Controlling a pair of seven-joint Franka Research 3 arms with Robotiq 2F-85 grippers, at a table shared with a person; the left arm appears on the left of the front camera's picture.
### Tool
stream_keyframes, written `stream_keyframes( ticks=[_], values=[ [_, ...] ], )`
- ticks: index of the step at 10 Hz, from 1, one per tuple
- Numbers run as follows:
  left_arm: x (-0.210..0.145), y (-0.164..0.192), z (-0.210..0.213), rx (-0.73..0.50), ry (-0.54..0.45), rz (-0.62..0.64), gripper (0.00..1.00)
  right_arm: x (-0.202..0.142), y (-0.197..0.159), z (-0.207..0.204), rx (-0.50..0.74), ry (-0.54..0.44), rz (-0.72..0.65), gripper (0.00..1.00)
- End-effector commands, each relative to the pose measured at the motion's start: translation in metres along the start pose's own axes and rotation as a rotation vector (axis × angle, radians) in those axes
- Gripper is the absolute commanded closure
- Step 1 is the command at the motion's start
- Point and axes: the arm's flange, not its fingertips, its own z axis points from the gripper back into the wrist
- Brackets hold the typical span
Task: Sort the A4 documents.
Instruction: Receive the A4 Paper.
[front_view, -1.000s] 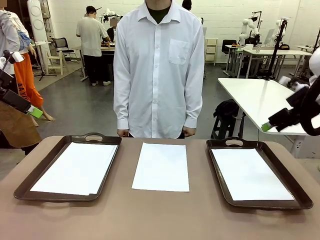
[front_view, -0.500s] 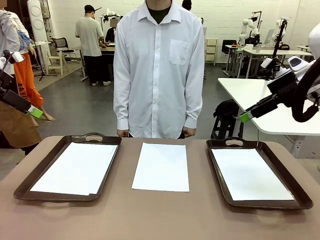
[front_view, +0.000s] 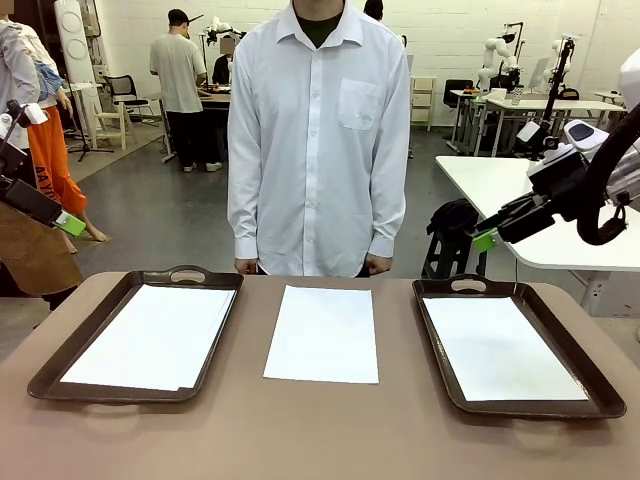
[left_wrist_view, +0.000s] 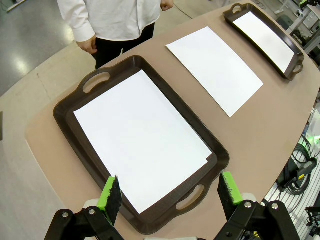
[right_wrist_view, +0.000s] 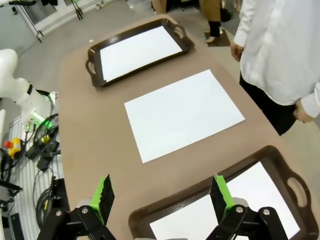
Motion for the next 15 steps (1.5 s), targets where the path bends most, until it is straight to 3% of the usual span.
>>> stream_keyframes(
  ticks=[1, 15],
  values=[
    [-0.0012, -0.0008, -0.0001, 0.002, 0.003, -0.010, 0.00, 0.0006, -0.0057, 0.0020, 0.026, -0.034, -0.003, 0.00],
    [-0.0012, -0.0008, -0.0001, 0.002, 0.003, -0.010, 0.00, -0.0003, -0.0018, 0.0024, 0.006, -0.004, -0.005, 0.00]
  ],
)
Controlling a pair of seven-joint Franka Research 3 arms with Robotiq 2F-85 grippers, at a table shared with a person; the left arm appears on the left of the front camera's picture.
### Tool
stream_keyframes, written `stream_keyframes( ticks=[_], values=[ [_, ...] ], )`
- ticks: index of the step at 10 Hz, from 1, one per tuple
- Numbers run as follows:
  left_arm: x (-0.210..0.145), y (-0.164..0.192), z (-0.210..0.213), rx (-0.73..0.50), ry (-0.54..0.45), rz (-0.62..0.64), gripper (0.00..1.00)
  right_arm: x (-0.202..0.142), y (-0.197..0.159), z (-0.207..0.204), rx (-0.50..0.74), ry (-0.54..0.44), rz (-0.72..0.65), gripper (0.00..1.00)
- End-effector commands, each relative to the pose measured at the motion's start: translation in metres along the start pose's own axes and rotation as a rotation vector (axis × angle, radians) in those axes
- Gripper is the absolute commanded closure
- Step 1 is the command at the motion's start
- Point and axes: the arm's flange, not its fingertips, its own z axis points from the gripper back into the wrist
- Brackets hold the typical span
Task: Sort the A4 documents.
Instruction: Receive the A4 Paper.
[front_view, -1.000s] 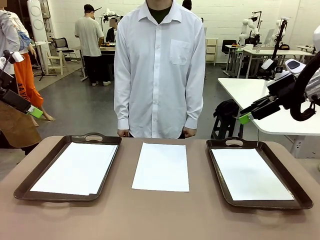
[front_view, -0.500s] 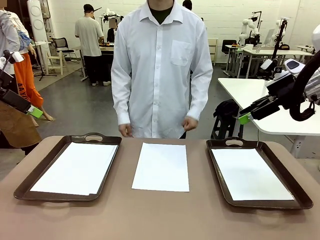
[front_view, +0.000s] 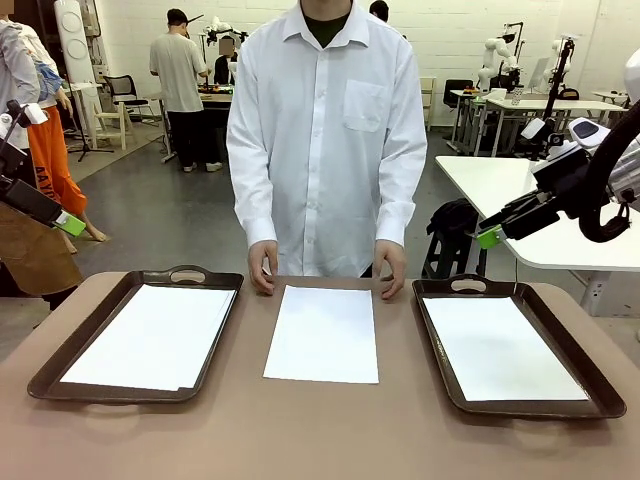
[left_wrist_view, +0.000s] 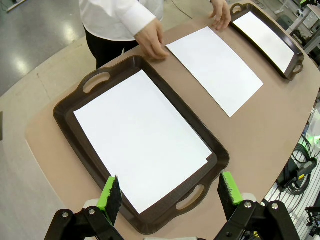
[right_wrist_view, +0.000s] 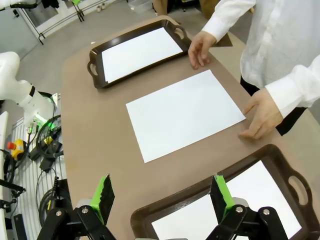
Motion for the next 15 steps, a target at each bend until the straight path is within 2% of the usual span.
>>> stream_keyframes(
  ticks=[1, 15],
  values=[
    [-0.0012, -0.0008, -0.0001, 0.002, 0.003, -0.010, 0.00, 0.0005, -0.0004, -0.0010, -0.004, -0.002, 0.007, 0.00],
    [-0.0012, -0.0008, -0.0001, 0.002, 0.003, -0.010, 0.00, 0.0005, -0.0004, -0.0010, -0.004, -0.002, 0.007, 0.00]
  ],
)
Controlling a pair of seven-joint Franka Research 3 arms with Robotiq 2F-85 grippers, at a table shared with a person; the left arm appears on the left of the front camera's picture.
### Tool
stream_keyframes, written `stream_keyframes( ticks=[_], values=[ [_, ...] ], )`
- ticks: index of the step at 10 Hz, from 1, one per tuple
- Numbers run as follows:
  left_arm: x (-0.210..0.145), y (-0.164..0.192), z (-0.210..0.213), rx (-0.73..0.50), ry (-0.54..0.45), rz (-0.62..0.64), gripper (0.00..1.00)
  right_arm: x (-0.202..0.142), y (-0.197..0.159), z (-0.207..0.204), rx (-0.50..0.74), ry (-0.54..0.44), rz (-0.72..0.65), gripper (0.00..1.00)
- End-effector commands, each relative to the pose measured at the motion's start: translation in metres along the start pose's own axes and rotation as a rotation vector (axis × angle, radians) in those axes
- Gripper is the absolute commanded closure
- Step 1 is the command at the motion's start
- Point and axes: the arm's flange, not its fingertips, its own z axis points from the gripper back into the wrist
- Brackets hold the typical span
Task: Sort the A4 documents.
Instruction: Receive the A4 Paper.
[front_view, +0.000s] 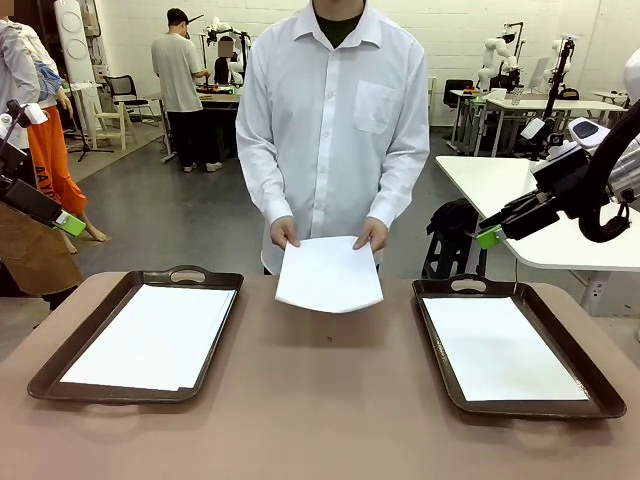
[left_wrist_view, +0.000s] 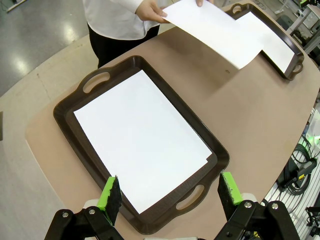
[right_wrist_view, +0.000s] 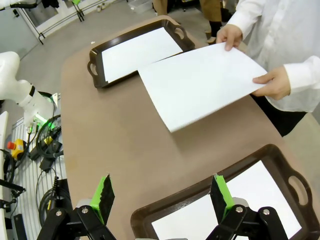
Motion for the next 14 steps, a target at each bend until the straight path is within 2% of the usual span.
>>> stream_keyframes(
  ticks=[1, 14],
  values=[
    [-0.0012, -0.0008, -0.0001, 0.002, 0.003, -0.010, 0.00, 0.0004, -0.0005, -0.0008, -0.004, -0.003, 0.007, 0.00],
    [-0.0012, -0.0008, -0.0001, 0.002, 0.003, -0.010, 0.00, 0.0004, -0.0005, -0.0008, -0.004, -0.003, 0.007, 0.00]
  ],
)
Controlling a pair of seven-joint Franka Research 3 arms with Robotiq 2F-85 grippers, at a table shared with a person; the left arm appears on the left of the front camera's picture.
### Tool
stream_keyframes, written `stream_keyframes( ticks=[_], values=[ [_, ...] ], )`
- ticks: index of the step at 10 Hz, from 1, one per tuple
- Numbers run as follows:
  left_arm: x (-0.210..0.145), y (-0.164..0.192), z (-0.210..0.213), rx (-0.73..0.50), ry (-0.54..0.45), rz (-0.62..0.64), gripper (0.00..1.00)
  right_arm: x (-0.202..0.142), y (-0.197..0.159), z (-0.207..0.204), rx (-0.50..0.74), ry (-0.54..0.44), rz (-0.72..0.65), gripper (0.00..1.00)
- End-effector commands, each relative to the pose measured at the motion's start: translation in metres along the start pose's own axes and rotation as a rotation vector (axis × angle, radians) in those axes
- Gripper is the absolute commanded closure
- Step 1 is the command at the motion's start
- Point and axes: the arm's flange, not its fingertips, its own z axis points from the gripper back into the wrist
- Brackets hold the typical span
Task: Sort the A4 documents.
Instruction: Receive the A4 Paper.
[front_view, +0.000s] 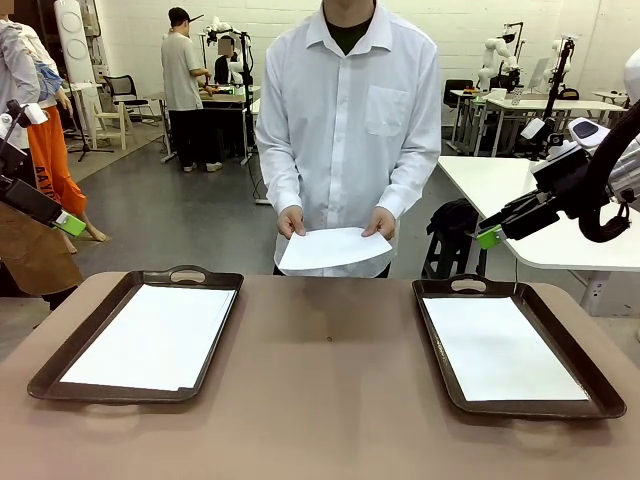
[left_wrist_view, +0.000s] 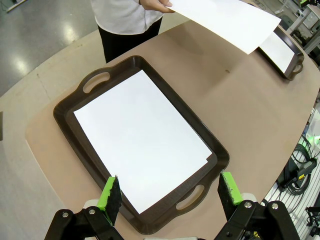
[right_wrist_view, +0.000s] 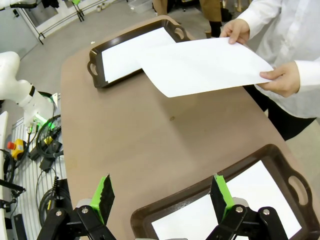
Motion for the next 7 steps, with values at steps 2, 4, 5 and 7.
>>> stream_keyframes(
  ticks=[2, 4, 5, 7],
  values=[
    [-0.0012, -0.0008, -0.0001, 0.002, 0.003, -0.010, 0.00, 0.0004, -0.0005, -0.0008, -0.004, -0.003, 0.007, 0.00],
    [-0.0012, -0.0008, -0.0001, 0.002, 0.003, -0.010, 0.00, 0.0004, -0.0005, -0.0008, -0.004, -0.003, 0.007, 0.00],
    [-0.0012, -0.0008, -0.0001, 0.002, 0.003, -0.010, 0.00, 0.0004, -0.0005, -0.0008, -0.004, -0.003, 0.007, 0.00],
    [-0.0012, -0.0008, -0.0001, 0.002, 0.003, -0.010, 0.00, 0.0004, -0.0005, -0.0008, -0.004, -0.003, 0.007, 0.00]
  ],
)
